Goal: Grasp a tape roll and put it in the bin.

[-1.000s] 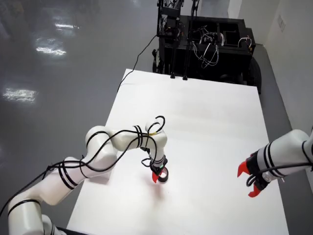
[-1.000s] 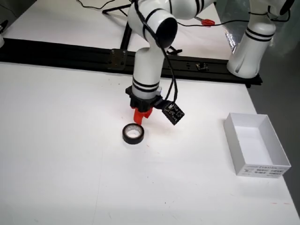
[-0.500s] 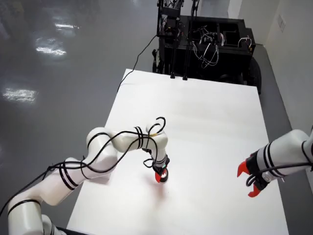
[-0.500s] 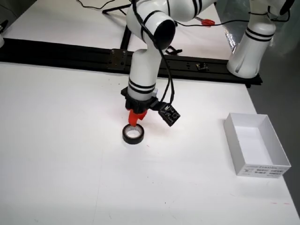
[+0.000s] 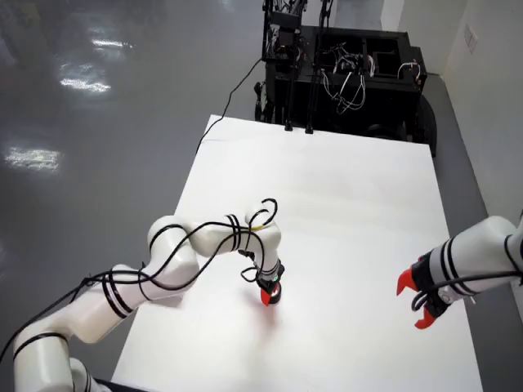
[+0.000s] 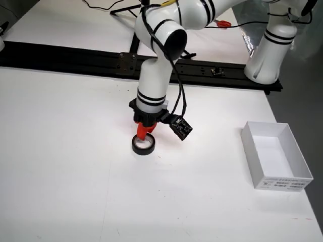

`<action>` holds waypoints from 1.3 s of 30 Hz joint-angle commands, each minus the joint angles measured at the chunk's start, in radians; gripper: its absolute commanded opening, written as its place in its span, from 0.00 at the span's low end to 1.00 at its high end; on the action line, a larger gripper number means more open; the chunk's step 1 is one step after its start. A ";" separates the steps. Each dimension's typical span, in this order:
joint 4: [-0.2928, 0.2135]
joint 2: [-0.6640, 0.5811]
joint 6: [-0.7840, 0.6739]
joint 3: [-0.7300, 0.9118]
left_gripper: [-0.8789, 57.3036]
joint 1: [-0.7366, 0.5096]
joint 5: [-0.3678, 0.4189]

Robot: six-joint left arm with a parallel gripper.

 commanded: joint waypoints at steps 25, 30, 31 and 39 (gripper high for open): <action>-0.003 0.091 -0.042 -0.087 0.00 0.006 0.054; -0.003 0.129 -0.042 -0.160 0.00 -0.004 0.111; -0.001 0.134 -0.042 -0.171 0.00 -0.007 0.118; 0.007 0.132 -0.053 -0.314 0.00 -0.007 0.187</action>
